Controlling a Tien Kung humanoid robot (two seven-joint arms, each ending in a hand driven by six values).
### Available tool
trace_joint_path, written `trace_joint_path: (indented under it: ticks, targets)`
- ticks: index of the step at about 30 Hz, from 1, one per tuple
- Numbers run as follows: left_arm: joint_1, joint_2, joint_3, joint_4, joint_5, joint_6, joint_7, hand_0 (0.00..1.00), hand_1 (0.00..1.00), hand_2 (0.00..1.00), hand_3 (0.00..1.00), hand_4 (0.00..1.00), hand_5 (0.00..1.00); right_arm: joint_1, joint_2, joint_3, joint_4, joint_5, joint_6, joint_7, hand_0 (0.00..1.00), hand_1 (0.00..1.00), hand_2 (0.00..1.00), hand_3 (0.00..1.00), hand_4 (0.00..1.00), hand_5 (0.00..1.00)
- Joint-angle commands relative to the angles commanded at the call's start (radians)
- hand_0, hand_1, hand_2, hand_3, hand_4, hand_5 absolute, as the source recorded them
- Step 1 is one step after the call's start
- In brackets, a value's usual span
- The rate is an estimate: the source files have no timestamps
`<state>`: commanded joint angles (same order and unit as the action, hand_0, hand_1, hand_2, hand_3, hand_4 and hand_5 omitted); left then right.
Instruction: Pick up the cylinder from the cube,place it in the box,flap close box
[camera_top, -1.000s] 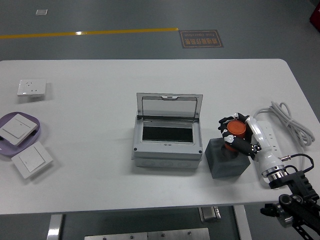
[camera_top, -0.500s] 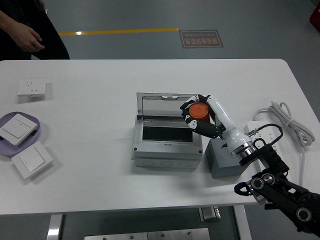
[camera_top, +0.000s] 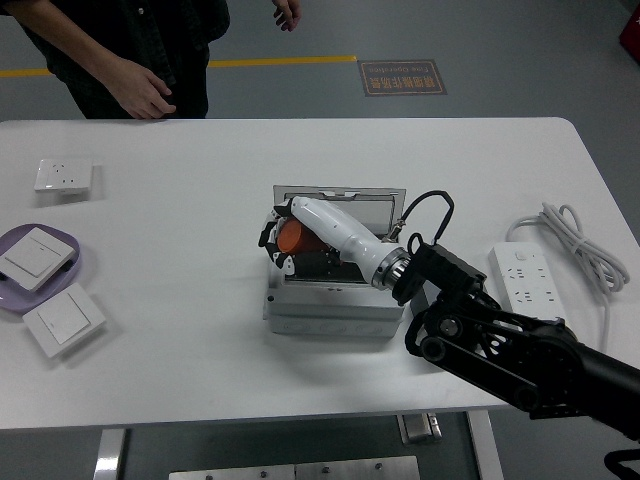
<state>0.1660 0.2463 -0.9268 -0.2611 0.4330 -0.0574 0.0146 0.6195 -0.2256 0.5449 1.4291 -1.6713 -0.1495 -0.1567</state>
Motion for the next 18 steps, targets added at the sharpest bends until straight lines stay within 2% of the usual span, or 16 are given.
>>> trace_joint_path:
  ticks: [7, 8, 9, 13, 14, 18]
  targets:
    - [-0.003, 0.001, 0.002, -0.001, 0.001, 0.0, 0.001, 0.617, 0.655, 0.627, 0.65, 0.724, 0.171, 0.03, 0.019, -0.03, -0.057, -0.166, 0.134, -0.101, 0.04, 0.185, 0.312, 0.249, 0.002, 0.002]
    - [-0.003, 0.001, 0.002, -0.001, 0.001, 0.0, 0.001, 0.617, 0.655, 0.628, 0.649, 0.725, 0.179, 0.028, 0.018, -0.033, -0.061, -0.187, 0.155, -0.112, 0.117, 0.245, 0.354, 0.312, 0.002, 0.002]
    - [-0.002, 0.001, 0.001, -0.001, 0.001, 0.0, 0.0, 0.617, 0.655, 0.628, 0.649, 0.725, 0.179, 0.027, 0.018, -0.036, -0.065, -0.208, 0.175, -0.12, 0.117, 0.245, 0.354, 0.312, 0.002, 0.002]
    - [-0.001, 0.001, 0.001, -0.001, 0.001, 0.0, 0.001, 0.617, 0.655, 0.628, 0.649, 0.725, 0.179, 0.022, 0.017, -0.04, -0.069, -0.258, 0.218, -0.137, 0.117, 0.245, 0.354, 0.312, 0.002, 0.002]
    - [-0.001, 0.001, 0.001, -0.001, 0.001, 0.0, 0.001, 0.616, 0.654, 0.628, 0.65, 0.727, 0.181, 0.022, 0.017, -0.04, -0.068, -0.264, 0.223, -0.139, 0.611, 0.613, 0.605, 0.645, 0.434, 0.002]
    - [-0.002, 0.0, -0.003, -0.002, 0.006, 0.0, 0.001, 0.616, 0.654, 0.628, 0.65, 0.727, 0.181, 0.019, 0.015, -0.039, -0.062, -0.276, 0.229, -0.143, 0.611, 0.613, 0.605, 0.645, 0.434, 0.002]
